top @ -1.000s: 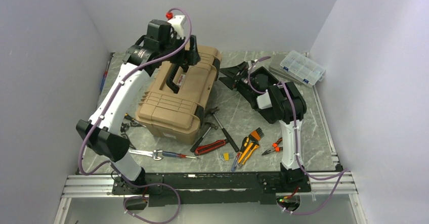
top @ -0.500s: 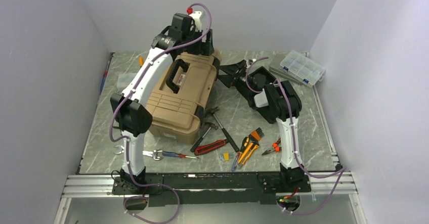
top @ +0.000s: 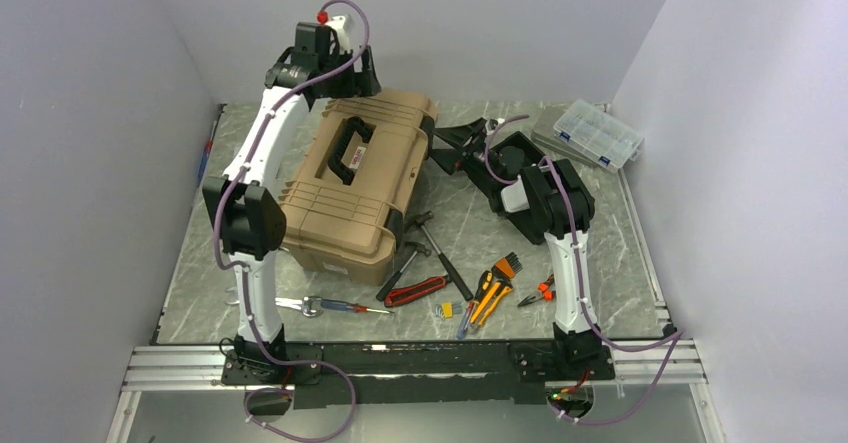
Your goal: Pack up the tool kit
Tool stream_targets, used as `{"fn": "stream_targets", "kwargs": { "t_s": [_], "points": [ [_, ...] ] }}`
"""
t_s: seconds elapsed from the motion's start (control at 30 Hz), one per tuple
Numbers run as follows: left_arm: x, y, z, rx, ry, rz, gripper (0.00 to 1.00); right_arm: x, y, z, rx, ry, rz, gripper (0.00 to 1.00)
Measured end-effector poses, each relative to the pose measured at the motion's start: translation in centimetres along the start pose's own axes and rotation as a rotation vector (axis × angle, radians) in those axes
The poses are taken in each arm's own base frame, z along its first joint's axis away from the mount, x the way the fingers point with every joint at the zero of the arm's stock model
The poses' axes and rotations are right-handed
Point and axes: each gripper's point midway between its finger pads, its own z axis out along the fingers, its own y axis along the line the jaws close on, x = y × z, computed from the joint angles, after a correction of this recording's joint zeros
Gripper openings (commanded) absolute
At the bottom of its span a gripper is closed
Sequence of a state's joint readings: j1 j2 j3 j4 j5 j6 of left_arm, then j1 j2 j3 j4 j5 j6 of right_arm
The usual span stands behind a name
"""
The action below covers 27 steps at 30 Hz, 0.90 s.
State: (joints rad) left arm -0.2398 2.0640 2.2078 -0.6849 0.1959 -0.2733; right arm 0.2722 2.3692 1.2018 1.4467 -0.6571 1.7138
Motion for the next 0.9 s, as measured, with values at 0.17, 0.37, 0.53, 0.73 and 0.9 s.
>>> {"fn": "stream_targets", "kwargs": {
  "t_s": [0.17,0.37,0.53,0.73,0.9],
  "points": [
    [1.2,0.6,1.9,-0.006,0.026,0.015,0.98,0.0,0.0,0.0,0.002,-0.002,0.008,1.0],
    [1.3,1.0,2.0,-0.037,0.024,0.02,0.96,0.0,0.0,0.0,0.001,-0.001,0.007,0.99],
    [1.3,1.5,2.2,-0.096,0.023,0.031,0.96,0.1,0.0,-0.1,0.003,-0.001,0.006,0.98],
    [1.4,1.8,2.3,-0.123,0.011,0.055,0.95,0.2,0.1,-0.1,0.006,-0.006,0.006,0.98],
    [1.8,1.8,2.7,-0.179,0.004,0.113,0.94,0.7,0.4,-0.8,0.039,-0.023,0.014,0.98]
  ]
}}
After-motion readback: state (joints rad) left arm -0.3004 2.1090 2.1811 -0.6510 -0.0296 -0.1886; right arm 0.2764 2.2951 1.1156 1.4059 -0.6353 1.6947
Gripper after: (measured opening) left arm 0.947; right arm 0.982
